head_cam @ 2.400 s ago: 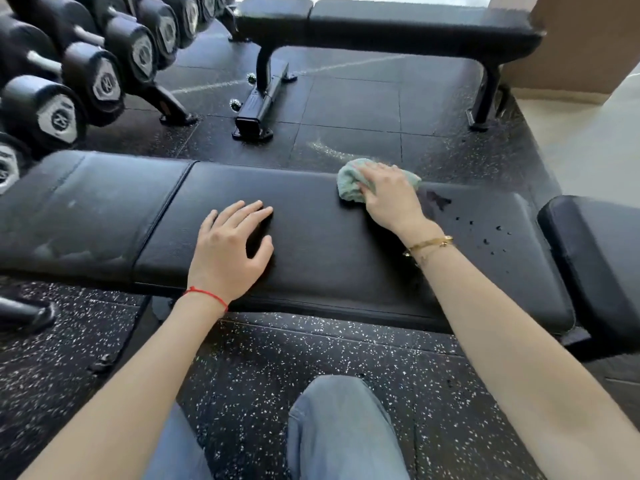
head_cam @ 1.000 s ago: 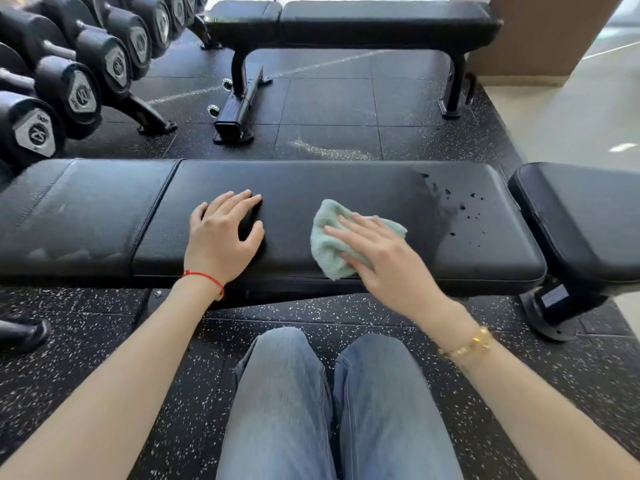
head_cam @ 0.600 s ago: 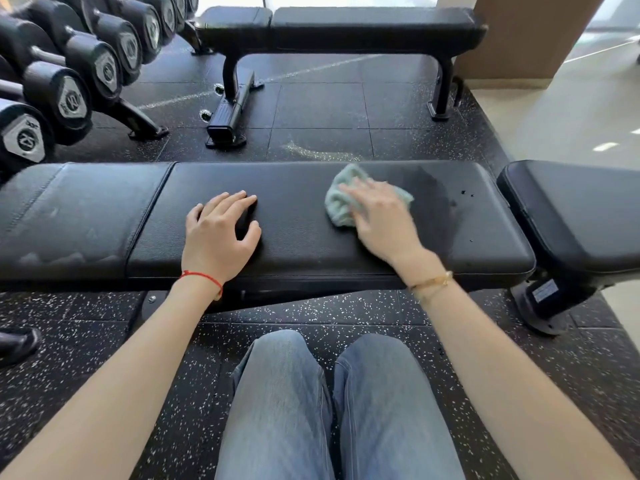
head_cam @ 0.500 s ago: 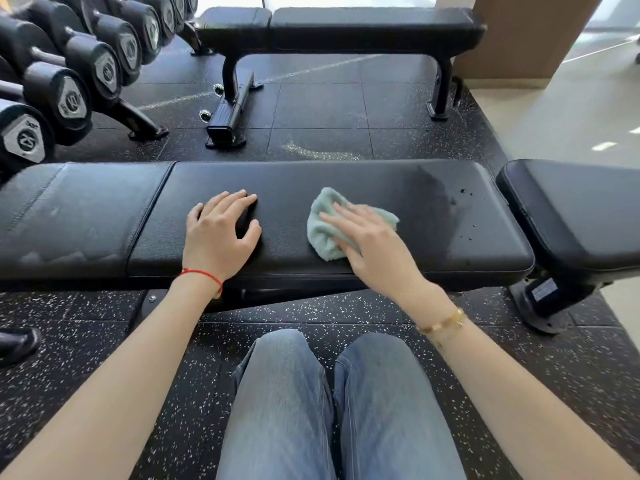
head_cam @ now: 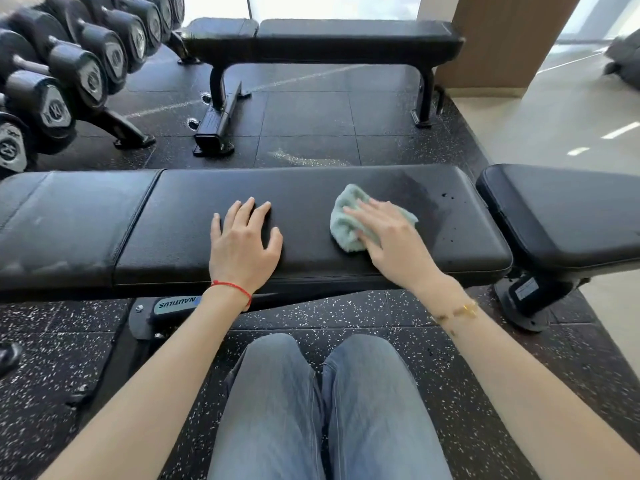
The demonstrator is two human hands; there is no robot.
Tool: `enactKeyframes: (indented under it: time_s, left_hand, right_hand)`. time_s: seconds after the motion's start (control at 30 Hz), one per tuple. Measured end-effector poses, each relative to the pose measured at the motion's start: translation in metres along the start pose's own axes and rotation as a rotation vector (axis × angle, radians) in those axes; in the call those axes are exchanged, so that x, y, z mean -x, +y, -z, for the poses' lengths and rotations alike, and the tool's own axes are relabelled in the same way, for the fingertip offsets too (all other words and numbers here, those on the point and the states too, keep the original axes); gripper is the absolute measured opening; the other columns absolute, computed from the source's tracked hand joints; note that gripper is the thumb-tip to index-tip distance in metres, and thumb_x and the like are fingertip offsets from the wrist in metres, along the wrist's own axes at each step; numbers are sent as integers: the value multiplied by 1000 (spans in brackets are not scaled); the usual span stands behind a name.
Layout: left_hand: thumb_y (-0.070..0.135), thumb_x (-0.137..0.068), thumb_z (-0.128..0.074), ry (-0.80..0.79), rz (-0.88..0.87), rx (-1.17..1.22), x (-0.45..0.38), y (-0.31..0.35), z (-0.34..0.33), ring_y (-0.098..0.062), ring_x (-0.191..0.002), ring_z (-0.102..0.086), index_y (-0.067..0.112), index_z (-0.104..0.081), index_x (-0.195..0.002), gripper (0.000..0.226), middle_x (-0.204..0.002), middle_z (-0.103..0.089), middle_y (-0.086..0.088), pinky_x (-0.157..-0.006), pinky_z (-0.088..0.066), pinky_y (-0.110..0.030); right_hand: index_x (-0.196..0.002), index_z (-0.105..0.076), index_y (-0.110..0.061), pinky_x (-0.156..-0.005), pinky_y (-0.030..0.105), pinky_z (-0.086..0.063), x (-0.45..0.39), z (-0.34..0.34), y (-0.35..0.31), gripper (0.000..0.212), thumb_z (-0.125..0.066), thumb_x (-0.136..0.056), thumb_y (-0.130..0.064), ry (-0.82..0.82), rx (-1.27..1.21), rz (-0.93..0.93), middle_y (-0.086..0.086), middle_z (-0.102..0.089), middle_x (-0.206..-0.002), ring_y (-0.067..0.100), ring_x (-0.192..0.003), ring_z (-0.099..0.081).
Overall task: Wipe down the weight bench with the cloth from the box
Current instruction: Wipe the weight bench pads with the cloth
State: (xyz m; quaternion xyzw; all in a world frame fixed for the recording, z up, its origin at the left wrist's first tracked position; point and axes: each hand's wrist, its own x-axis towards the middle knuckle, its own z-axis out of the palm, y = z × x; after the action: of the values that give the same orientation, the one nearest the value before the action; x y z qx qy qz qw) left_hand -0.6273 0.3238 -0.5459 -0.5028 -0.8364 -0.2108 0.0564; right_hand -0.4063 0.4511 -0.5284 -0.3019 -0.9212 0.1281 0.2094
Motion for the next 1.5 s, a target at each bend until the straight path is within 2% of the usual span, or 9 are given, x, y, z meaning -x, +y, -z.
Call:
enactKeyframes:
  time_s: [0.1,0.2,0.37,0.63,0.9,1.0,1.2,1.37,1.5]
  left_hand:
    - [45,-91,-34,19,-3,-20,0,-2,-1,-25,-143,-33,22,-49,-142,58,-151,-45,-6,-119,-18,-52]
    - [44,-90,-35,31,-2,-29,0,0,-2,-25,-142,-35,22,-51,-140,57,-149,-47,-6,-119,-20,-53]
    - [43,-88,-38,48,15,-16,-2,1,-2,-24,-140,-38,23,-55,-137,55,-147,-50,-4,-118,-22,-52]
    - [44,-91,-36,44,-2,-31,1,-2,-2,-23,-142,-36,23,-51,-141,57,-149,-48,-5,-118,-22,-52]
    - [41,-88,-41,68,20,-2,0,1,-3,-23,-140,-39,22,-56,-137,54,-146,-51,-4,-117,-22,-52]
    - [41,-88,-42,72,13,0,0,-1,-3,-23,-139,-40,22,-57,-136,54,-145,-52,-4,-117,-23,-52]
    - [42,-89,-40,58,9,12,0,-3,-3,-22,-141,-37,23,-55,-138,55,-147,-50,-4,-119,-20,-51]
    - [43,-88,-40,59,3,11,0,-2,-1,-22,-141,-37,22,-55,-138,56,-147,-50,-4,-119,-20,-51]
    - [44,-88,-39,18,-4,19,-1,-2,1,-22,-143,-34,23,-52,-140,58,-149,-47,-3,-119,-18,-50]
  right_hand:
    - [-138,-49,-25,-119,31,-15,23,11,5,46,-48,-94,-12,-35,-89,43,-3,-42,-147,13,-140,-31]
    - [-138,-48,-22,-118,37,-16,-14,11,29,49,-50,-93,-5,16,-48,-76,4,-44,-147,25,-140,-34]
    - [-136,-50,-23,-117,41,-12,-97,-13,33,42,-46,-95,-17,54,65,-273,11,-43,-148,30,-138,-33]
    - [-137,-50,-28,-119,34,-16,4,2,-10,47,-50,-93,-12,-66,-85,108,-2,-45,-146,14,-139,-33]
    - [-134,-52,-25,-116,42,-15,-92,-1,47,43,-49,-93,-12,50,55,-261,10,-47,-144,31,-134,-38]
    - [-131,-55,-26,-116,40,-15,-103,-21,6,43,-50,-92,-10,6,-4,-153,9,-47,-144,29,-136,-37]
    - [-136,-52,-27,-118,31,-18,-13,-9,-14,46,-48,-91,-15,-105,-140,124,-2,-46,-146,13,-139,-34]
    - [-133,-54,-25,-116,39,-22,-47,11,46,45,-46,-91,-12,14,-9,-109,4,-47,-145,26,-137,-39]
    - [-133,-54,-21,-117,43,-20,-83,-13,20,46,-52,-89,-9,39,20,-182,11,-48,-144,31,-136,-39]
